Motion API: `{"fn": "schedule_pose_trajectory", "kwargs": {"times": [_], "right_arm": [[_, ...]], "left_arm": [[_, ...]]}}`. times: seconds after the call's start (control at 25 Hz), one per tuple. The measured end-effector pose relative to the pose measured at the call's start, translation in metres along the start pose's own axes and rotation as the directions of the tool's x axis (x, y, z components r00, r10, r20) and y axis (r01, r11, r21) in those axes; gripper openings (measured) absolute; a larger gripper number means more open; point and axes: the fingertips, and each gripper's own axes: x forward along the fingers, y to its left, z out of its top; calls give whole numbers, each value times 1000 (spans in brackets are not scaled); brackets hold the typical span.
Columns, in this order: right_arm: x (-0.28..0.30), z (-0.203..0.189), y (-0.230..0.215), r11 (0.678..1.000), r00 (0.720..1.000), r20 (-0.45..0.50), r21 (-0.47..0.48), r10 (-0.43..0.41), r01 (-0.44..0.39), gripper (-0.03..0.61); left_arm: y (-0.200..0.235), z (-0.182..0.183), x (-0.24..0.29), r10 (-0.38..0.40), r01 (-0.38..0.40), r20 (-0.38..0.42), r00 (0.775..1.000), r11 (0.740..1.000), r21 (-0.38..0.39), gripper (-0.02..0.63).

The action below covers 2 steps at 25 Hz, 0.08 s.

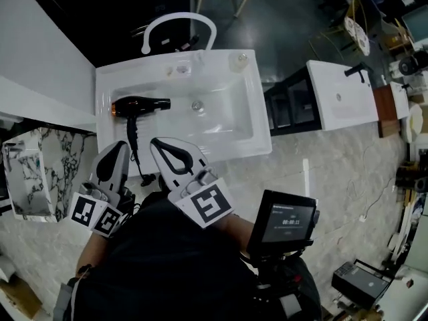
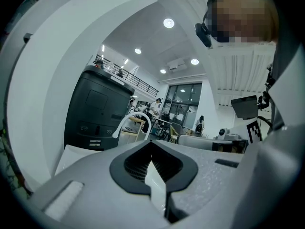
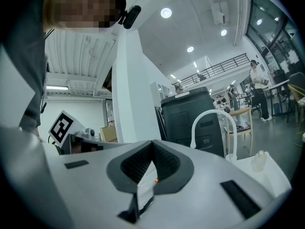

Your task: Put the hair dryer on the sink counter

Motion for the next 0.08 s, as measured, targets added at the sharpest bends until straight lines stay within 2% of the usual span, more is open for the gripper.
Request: {"fn": "schedule_pose_trajectory", "kwargs": {"times": [0.08], "right_arm": [[3,3,-3,1000,1000,13,3,22,-22,6]], "left_arm": [[1,2,2,20,-20,14,1000,1000,6,3]]}}
